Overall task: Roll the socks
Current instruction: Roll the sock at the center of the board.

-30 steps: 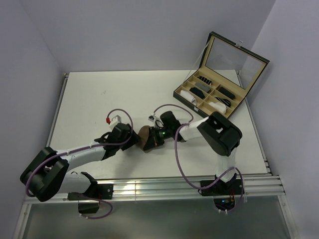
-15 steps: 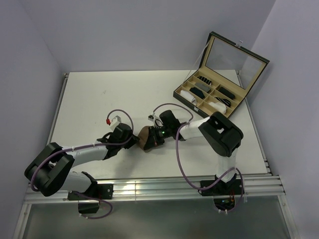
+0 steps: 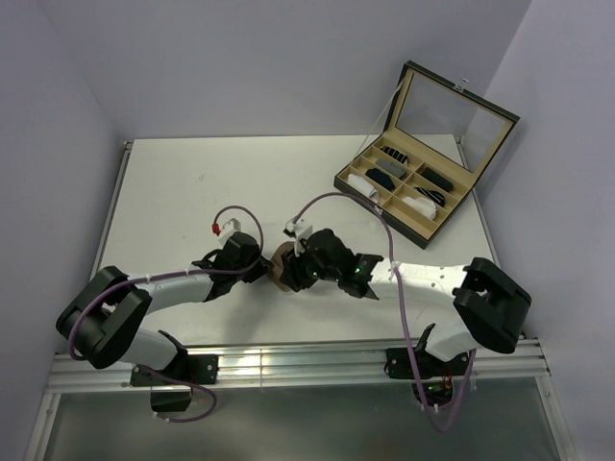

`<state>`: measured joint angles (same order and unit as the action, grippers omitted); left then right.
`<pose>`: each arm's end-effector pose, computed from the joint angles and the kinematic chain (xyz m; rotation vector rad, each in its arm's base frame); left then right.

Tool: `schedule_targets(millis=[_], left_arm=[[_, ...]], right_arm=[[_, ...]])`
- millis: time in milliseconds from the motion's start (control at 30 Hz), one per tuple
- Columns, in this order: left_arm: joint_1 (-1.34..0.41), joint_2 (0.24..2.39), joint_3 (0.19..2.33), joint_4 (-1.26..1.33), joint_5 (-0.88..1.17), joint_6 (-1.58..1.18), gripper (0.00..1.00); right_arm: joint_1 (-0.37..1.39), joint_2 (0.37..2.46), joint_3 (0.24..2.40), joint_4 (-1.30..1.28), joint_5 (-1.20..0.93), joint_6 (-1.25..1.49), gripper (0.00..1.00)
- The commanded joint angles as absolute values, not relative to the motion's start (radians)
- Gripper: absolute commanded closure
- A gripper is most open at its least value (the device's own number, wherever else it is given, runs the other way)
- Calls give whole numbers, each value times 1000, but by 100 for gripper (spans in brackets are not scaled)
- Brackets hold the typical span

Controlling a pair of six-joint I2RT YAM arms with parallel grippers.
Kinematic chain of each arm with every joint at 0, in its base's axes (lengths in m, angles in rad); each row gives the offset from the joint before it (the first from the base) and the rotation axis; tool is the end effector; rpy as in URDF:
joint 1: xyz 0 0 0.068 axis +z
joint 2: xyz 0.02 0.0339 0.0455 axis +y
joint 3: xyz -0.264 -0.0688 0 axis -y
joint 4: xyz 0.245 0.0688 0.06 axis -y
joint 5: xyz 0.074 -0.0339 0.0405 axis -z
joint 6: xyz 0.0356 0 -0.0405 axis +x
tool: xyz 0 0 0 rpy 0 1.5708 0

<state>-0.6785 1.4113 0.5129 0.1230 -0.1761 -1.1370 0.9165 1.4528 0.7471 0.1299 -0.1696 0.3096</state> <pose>0.2028 -0.1555 0.1435 -0.6416 2.3519 -0.6742 0.1814 0.2463 0.2030 -0.7791 2.1372 0.8680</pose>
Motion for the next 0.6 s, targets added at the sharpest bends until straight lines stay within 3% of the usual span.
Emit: schedule_targets(millis=[0,233,567], left_arm=[[-678,1463,526,32,-123,-1081,100],[-678,1503,554,37,-57,-1055,100],[-678,1535,577,31,-9,-1016,100]], right_arm=[[1033,1407,712,162,115,193,52],[1155,1482,739,201,247,129,55],[1180,1615,793,175,405,115,49]])
